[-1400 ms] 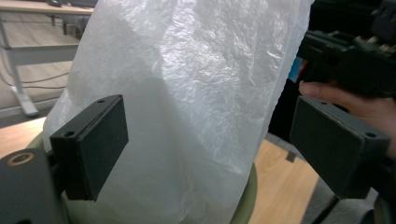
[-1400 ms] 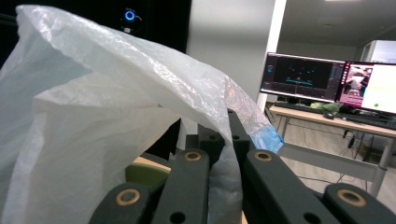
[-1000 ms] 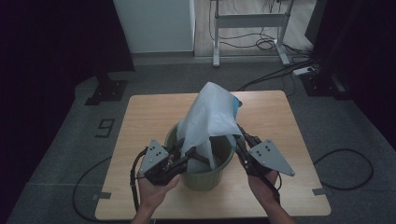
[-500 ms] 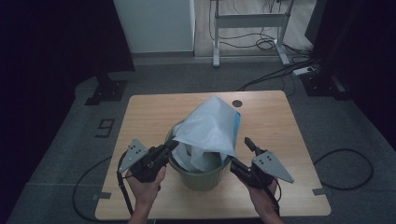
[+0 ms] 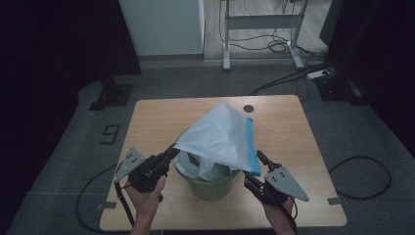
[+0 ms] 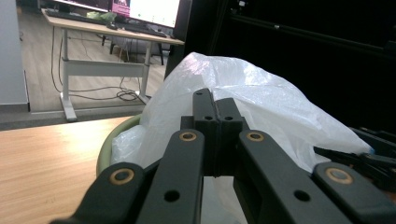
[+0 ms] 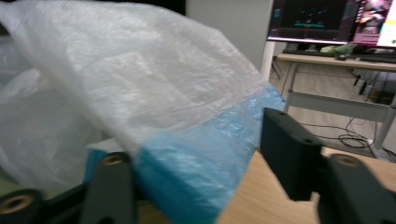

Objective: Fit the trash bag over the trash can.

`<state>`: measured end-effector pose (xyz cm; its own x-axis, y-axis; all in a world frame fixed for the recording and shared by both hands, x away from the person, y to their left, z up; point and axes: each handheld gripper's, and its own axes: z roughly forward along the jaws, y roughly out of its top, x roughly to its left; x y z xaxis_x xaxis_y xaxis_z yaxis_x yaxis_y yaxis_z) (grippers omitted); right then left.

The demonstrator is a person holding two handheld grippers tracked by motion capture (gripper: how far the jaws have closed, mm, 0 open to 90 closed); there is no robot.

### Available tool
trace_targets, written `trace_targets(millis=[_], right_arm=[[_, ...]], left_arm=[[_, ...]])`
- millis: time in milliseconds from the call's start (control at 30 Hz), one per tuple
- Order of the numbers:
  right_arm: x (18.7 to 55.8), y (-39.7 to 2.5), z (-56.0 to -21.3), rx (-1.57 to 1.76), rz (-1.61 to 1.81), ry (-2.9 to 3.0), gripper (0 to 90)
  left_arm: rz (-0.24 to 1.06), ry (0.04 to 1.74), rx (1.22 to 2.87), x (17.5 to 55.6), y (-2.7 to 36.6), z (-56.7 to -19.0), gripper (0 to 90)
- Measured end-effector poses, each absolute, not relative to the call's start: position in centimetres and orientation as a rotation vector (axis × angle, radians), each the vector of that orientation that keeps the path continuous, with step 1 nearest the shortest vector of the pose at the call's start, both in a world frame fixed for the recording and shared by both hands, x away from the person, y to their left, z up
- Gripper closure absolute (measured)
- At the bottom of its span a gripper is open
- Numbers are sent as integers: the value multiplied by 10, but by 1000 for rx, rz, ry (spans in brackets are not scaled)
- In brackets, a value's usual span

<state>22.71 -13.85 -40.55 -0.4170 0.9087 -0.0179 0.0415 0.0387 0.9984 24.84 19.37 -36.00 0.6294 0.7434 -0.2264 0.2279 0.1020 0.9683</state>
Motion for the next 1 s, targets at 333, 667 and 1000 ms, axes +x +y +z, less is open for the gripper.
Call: trace_targets(millis=[333,667,1000], right_arm=[[218,-135,-398,902,1548,1614,393],[228,-141,-376,845,1551,1637,833],[232,-144,-340,784,1540,1566,843]], left_arm=[[404,898,1417,252,205,-365,899],[380,776,1533,245,190,-355,603],[414,685,1576,229,184,-331,307]])
